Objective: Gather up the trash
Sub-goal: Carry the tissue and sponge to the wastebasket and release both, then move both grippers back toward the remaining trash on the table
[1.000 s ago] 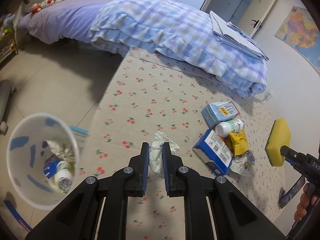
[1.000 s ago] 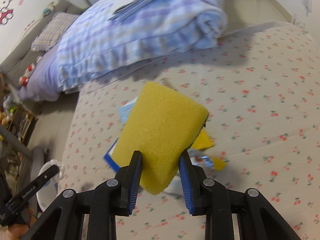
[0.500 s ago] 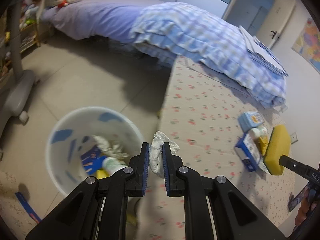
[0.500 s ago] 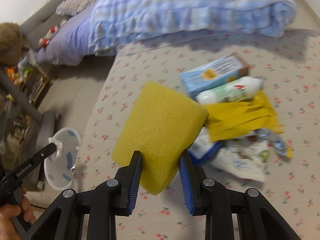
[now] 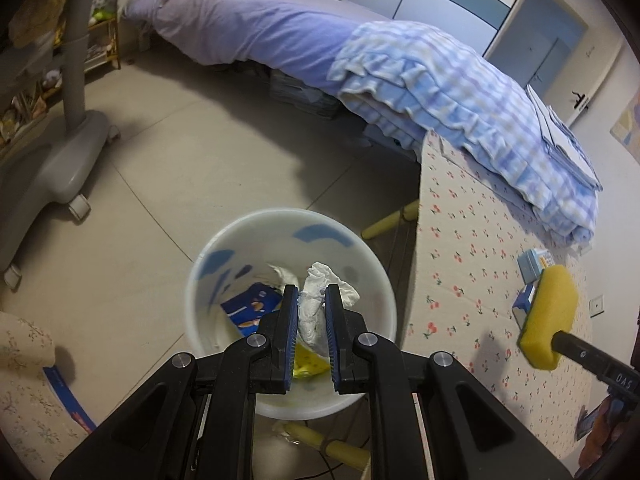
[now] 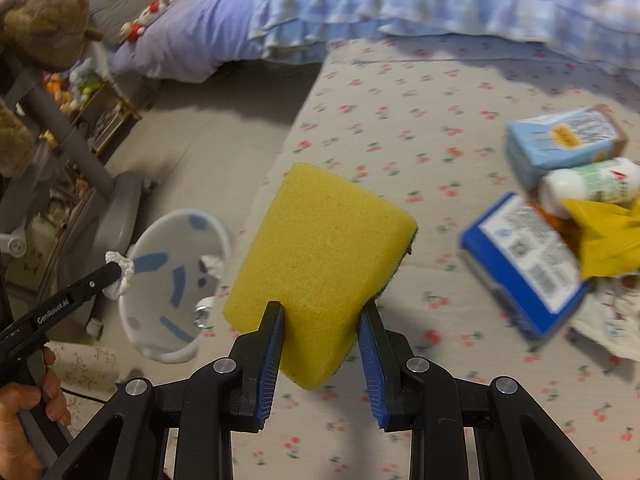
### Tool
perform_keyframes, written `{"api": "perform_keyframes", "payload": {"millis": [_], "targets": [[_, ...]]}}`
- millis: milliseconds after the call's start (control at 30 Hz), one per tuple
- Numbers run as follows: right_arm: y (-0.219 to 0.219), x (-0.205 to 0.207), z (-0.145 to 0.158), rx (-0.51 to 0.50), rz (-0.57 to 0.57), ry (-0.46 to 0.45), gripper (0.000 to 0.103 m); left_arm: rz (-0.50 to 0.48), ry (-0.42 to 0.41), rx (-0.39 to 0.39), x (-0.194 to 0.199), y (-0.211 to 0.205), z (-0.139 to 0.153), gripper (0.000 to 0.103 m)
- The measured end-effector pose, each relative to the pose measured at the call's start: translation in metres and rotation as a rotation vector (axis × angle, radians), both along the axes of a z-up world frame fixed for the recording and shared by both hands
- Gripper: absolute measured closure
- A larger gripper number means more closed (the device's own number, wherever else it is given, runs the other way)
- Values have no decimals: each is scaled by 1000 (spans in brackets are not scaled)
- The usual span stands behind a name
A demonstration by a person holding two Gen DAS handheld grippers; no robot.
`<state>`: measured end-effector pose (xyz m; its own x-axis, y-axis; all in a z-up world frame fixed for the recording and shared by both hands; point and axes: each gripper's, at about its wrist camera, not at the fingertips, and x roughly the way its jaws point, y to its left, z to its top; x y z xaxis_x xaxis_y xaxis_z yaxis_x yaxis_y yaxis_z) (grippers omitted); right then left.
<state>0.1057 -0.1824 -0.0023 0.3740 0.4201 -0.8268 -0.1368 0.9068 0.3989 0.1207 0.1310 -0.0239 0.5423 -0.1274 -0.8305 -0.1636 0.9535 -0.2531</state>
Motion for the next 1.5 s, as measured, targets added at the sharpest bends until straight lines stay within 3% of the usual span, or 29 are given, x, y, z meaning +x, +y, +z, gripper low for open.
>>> {"api": "perform_keyframes", "payload": {"millis": [67, 100, 133, 200, 233, 733, 1000, 1067, 1100, 1133, 1200, 1500], "targets": [[13, 1, -1, 4, 18, 1, 70, 4, 18, 21, 1, 6, 0, 84], [19, 1, -2, 5, 25, 1, 70, 10, 31, 34, 2, 8, 0, 73], [26, 1, -3, 8, 34, 1, 70, 18, 43, 43, 2, 10, 0, 54], [38, 3, -4, 13, 50, 3, 70, 57, 52, 44, 1, 18, 3, 27], [44, 3, -5, 16, 57, 4, 70, 71, 53, 42, 0, 22, 4, 23], [117, 16, -20, 39, 135, 7, 69, 134, 109, 154, -17, 62, 15, 22], [145, 23, -28, 53, 176, -5, 68, 158, 114, 146, -19, 73, 16, 22], [149, 25, -30, 72, 188, -13, 65, 157, 115, 146, -18, 73, 15, 22], [150, 26, -31, 78, 193, -20, 58, 155, 118, 147, -18, 73, 15, 22], [151, 27, -31, 77, 194, -24, 43, 153, 120, 147, -18, 73, 14, 22], [148, 27, -29, 54, 169, -35, 35, 150, 124, 140, -18, 73, 14, 22], [115, 31, -24, 39, 90, -24, 33, 133, 125, 113, -18, 68, 12, 22]]}}
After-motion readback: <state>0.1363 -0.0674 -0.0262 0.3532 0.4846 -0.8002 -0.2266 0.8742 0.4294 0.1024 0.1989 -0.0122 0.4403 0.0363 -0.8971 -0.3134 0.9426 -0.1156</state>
